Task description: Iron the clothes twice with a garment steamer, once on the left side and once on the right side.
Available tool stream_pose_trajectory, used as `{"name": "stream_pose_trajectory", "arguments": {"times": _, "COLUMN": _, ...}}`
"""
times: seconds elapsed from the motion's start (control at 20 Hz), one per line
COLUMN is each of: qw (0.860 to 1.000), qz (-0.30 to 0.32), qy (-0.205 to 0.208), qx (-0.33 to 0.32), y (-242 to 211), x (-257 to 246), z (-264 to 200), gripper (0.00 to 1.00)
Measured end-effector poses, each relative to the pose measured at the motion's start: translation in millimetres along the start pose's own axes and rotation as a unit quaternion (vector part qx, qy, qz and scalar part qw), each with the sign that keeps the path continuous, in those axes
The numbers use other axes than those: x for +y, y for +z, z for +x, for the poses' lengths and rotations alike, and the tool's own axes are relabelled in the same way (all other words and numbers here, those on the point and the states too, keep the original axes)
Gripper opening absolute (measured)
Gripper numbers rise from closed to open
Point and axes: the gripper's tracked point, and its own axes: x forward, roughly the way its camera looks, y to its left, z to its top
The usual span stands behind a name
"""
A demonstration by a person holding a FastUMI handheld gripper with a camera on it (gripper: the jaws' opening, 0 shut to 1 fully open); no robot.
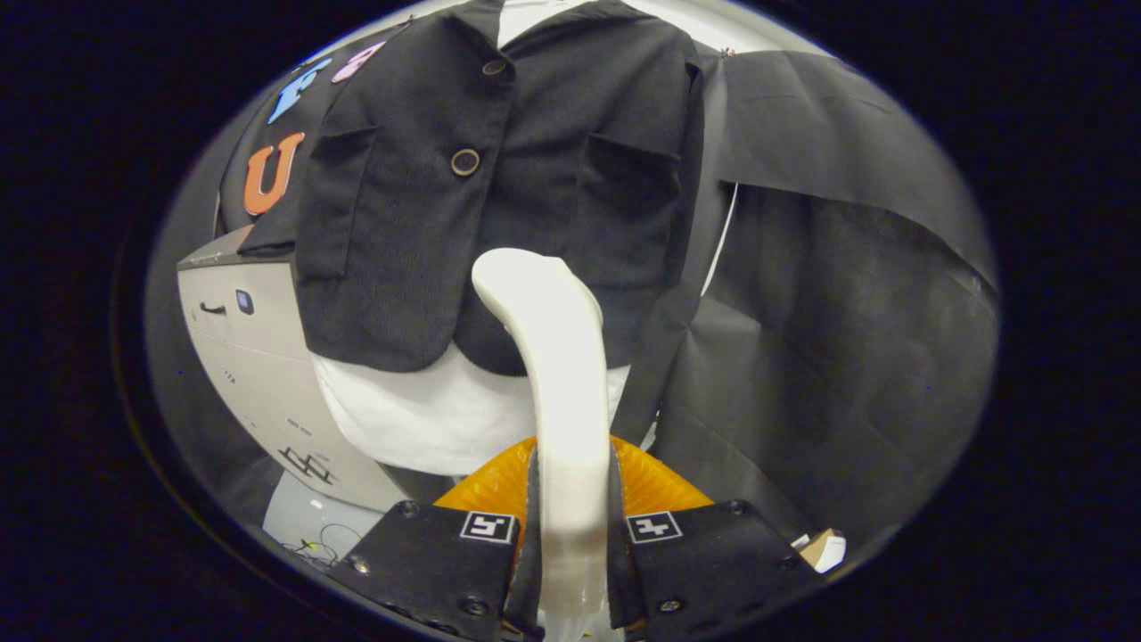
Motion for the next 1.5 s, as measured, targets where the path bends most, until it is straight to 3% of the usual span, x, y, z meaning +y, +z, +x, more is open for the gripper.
{"name": "stream_pose_trajectory", "arguments": {"times": 0.25, "qw": 1.0, "qz": -0.009, "qy": 0.009, "qx": 0.027, "y": -25, "x": 5, "z": 2, "gripper": 0.32}}
{"name": "stream_pose_trajectory", "arguments": {"times": 0.55, "qw": 1.0, "qz": 0.005, "qy": 0.013, "qx": 0.013, "y": -19, "x": 2, "z": -23, "gripper": 0.32}}
{"name": "stream_pose_trajectory", "arguments": {"times": 1.15, "qw": 0.994, "qz": 0.076, "qy": 0.005, "qx": -0.08, "y": 1, "x": -4, "z": -193, "gripper": 0.32}}
{"name": "stream_pose_trajectory", "arguments": {"times": 1.5, "qw": 0.992, "qz": 0.074, "qy": 0.011, "qx": -0.099, "y": -7, "x": 4, "z": -281, "gripper": 0.32}}
